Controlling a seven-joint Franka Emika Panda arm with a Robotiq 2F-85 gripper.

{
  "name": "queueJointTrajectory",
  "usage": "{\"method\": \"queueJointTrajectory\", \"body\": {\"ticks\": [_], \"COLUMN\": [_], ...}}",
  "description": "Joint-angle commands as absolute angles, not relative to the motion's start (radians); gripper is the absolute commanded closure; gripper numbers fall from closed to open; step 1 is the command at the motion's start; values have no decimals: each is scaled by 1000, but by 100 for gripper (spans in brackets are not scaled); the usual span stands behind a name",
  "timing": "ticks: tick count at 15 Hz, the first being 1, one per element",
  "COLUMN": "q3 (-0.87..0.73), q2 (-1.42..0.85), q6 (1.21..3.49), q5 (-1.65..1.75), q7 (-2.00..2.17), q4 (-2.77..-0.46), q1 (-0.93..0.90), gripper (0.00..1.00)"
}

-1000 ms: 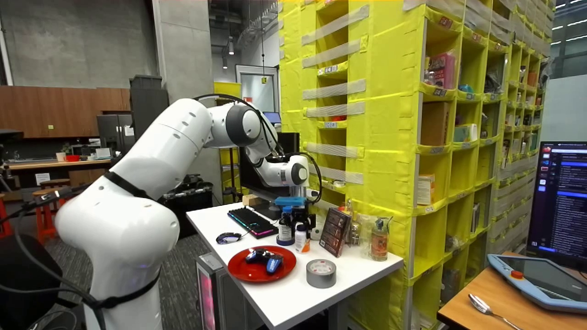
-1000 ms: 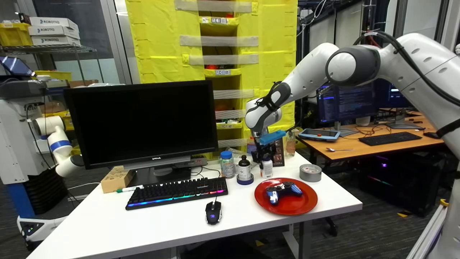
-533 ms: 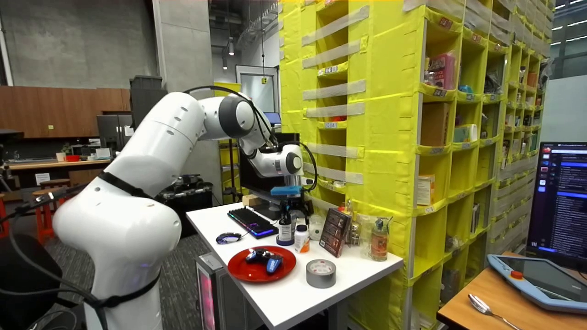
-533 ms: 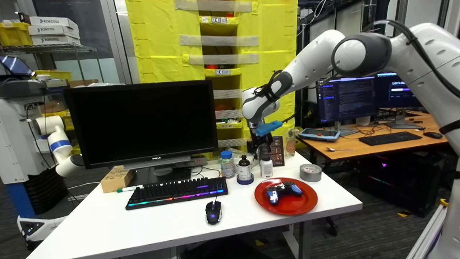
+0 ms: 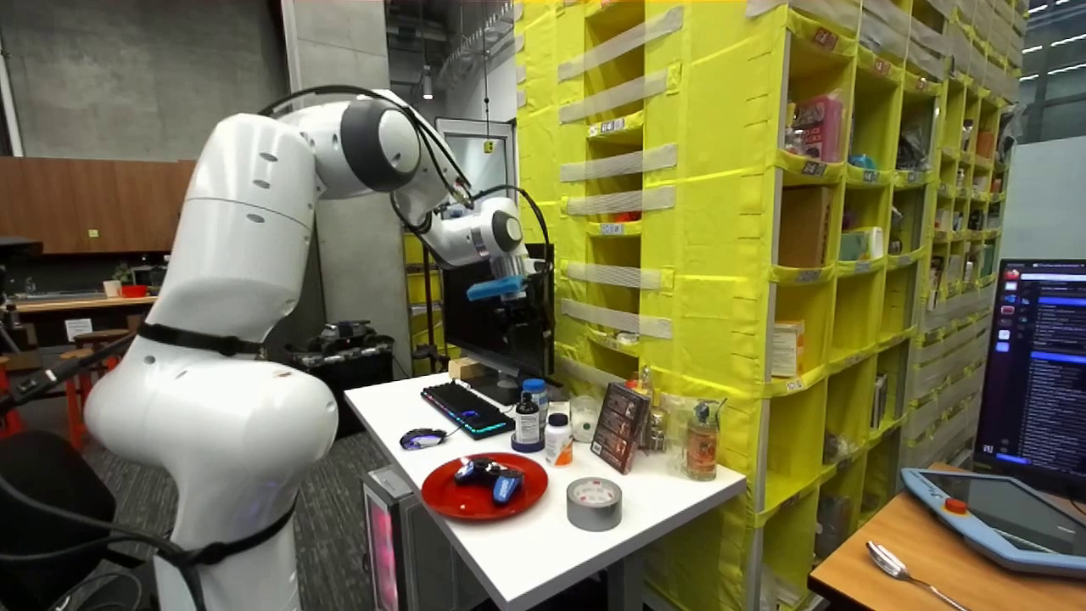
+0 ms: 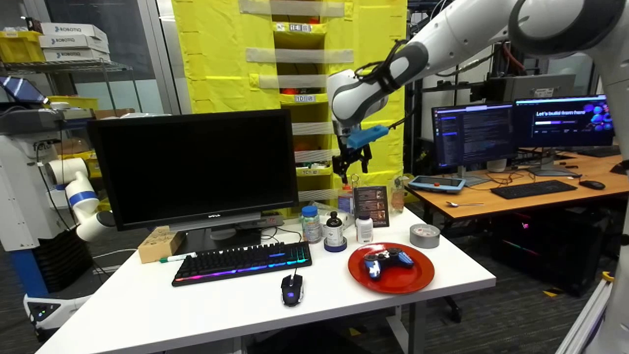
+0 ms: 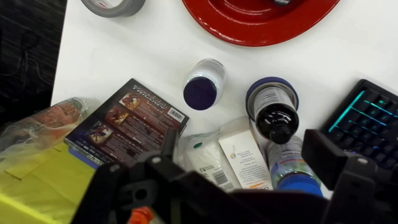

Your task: Remove the bottle from the plate

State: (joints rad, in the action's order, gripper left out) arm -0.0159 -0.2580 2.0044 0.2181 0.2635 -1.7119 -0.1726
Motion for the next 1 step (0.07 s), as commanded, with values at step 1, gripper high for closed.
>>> {"method": "queueJointTrajectory", "body": {"ticks": [1], "q3": [14], "q2": [-218], "q6": [1983], "q5": [226], "q7": [271], "q4": [-1728], "q1": [-160], "gripper": [0]}}
